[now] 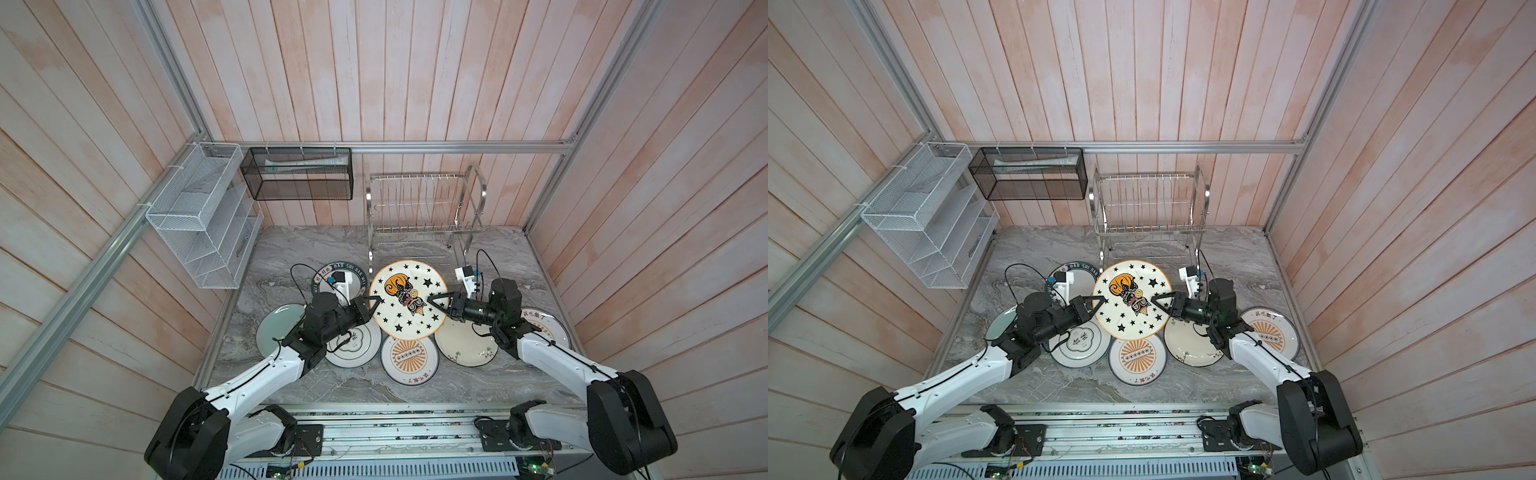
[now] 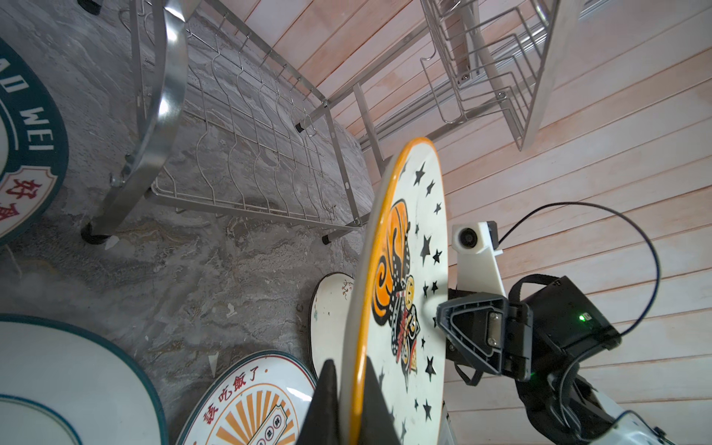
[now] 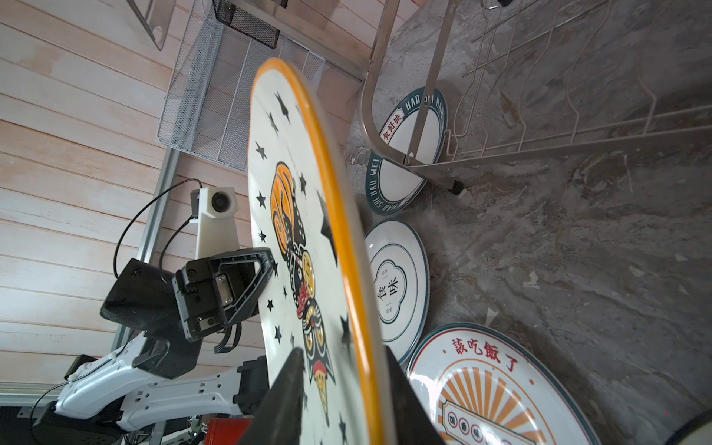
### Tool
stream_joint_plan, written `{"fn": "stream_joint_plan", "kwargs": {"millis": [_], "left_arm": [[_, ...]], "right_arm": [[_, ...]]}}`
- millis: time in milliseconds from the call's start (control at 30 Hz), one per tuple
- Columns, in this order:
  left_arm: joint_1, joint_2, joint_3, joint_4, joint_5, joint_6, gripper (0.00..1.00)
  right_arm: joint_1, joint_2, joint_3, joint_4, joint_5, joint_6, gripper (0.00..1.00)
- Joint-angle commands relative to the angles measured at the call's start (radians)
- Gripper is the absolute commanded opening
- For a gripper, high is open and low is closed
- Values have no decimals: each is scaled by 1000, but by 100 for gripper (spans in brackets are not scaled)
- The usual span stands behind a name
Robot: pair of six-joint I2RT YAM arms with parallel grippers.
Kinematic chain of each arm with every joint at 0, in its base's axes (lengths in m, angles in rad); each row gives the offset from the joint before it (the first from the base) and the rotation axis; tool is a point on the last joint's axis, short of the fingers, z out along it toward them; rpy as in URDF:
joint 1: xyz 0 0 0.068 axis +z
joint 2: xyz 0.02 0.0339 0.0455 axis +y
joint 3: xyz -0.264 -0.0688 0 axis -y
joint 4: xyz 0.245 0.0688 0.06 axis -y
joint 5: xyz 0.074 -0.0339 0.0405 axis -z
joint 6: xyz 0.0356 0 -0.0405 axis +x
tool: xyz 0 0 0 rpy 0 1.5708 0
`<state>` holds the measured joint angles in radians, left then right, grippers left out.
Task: Load plates into a dish rack
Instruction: Place the plate on the dish rack.
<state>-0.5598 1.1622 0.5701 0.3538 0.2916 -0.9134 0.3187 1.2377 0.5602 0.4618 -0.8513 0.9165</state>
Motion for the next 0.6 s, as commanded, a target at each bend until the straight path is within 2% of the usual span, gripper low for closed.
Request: {"fn": "stream_joint_plan", "kwargs": {"millis": [0, 333, 567], "left_arm": [[12, 20, 6, 114, -13, -13, 0], [13, 126, 50, 167, 115, 1, 0], [11, 143, 54, 183, 138, 1, 0]], "right_arm": [[8, -28, 33, 94, -61, 11, 31], [10, -28, 35, 108, -68, 24, 30], [11, -21, 34, 104, -63, 23, 25]]}}
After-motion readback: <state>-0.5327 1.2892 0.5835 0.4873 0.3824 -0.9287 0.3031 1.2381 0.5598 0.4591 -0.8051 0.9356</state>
